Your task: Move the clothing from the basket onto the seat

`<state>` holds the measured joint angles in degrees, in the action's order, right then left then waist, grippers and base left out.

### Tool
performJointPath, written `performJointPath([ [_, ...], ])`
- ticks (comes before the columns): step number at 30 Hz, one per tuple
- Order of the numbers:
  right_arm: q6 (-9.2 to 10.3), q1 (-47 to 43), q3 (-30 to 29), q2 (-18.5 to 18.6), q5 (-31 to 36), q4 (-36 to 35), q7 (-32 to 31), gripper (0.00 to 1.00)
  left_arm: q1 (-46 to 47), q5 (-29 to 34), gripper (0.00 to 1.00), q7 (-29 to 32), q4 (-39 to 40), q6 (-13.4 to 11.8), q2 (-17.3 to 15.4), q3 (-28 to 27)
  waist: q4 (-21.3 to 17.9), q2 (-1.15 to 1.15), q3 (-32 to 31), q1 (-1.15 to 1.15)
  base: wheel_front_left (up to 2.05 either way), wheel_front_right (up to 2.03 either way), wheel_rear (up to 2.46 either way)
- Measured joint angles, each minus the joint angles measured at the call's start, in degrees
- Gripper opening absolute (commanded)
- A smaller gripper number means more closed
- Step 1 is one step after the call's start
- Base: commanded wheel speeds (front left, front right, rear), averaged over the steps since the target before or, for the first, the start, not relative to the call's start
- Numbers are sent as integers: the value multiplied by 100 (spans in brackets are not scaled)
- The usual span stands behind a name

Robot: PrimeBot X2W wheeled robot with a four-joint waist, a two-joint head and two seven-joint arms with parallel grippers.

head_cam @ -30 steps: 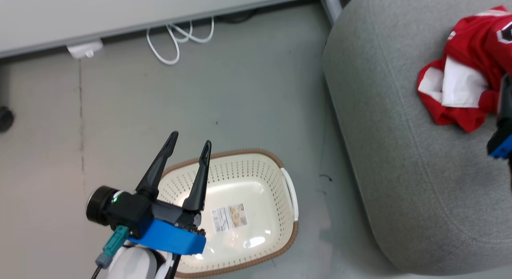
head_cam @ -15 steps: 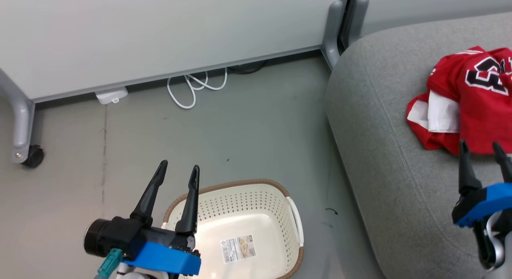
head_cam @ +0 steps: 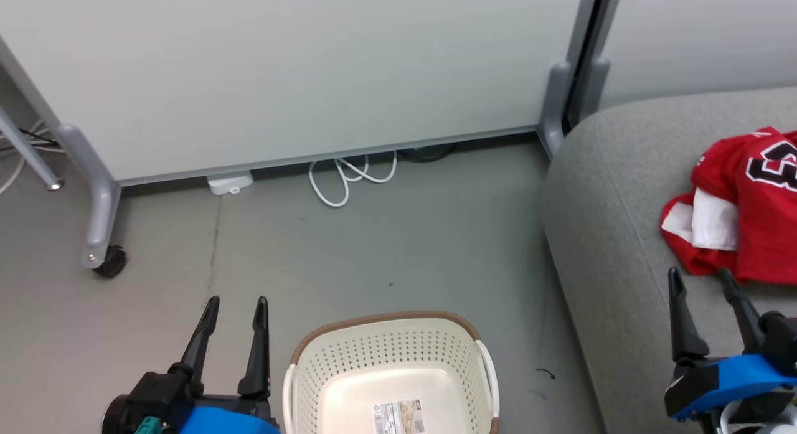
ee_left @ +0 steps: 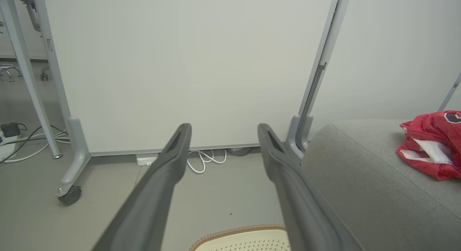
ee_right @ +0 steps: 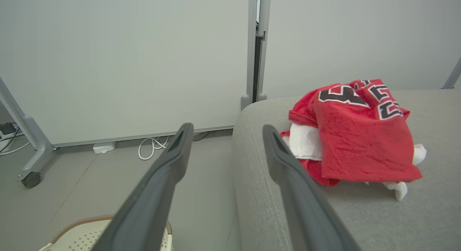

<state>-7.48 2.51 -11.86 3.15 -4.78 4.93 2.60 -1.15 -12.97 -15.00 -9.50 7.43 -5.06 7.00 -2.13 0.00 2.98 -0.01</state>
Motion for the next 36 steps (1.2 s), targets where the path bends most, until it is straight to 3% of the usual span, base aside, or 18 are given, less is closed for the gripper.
performJointPath([
  [14, 0, -362, 535, -19, -144, 48, 121, 100, -97, -13, 100, -1, -661, 0, -1, -279, 570, 0, -394, 1, 0, 0, 0],
  [36, 0, -362, 683, -20, -290, 311, 210, 100, 19, -157, 100, -1, -798, 0, -120, -135, 501, 0, -344, 1, 0, 0, 0],
])
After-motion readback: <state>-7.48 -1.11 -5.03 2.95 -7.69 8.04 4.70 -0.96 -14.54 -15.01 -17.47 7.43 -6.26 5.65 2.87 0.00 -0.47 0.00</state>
